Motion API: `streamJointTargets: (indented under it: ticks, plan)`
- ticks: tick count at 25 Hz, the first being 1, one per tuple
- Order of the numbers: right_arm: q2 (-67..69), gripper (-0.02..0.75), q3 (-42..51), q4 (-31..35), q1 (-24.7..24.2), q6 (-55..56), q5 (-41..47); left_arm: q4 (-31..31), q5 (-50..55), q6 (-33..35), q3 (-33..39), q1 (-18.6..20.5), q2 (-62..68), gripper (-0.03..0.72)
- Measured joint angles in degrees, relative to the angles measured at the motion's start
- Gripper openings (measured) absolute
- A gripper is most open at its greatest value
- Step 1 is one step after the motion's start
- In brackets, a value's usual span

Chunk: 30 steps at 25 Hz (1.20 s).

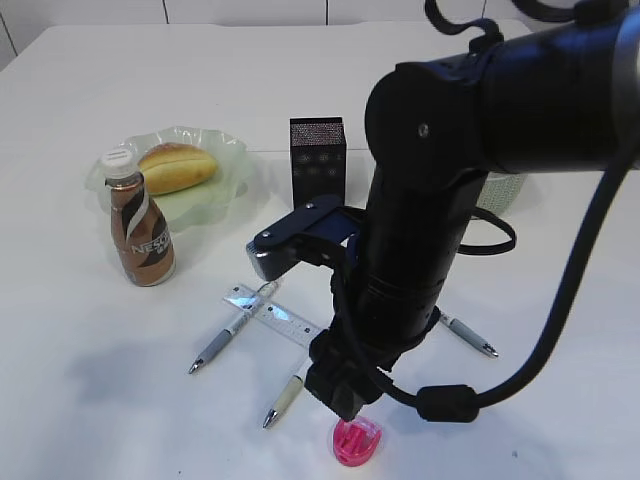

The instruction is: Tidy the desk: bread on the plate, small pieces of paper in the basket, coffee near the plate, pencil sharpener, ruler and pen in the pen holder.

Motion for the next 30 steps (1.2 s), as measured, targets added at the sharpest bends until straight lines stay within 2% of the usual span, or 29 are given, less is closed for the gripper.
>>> streamJointTargets:
  ticks: [15,26,30]
  plan:
    - [7.56,0.531,0.00,-1.12,0.49,-1.07,-2.51,1.38,0.04,0.00,0.00,0.00,0.00,0.394]
    - [8.33,0.533,0.00,-0.91,0.49,-1.07,-3.98,1.38,0.04,0.00,0.00,0.00,0.00,0.394]
    - [8.33,0.555,0.00,-0.03,0.49,-1.07,-4.19,1.38,0.04,0.00,0.00,0.00,0.00,0.394]
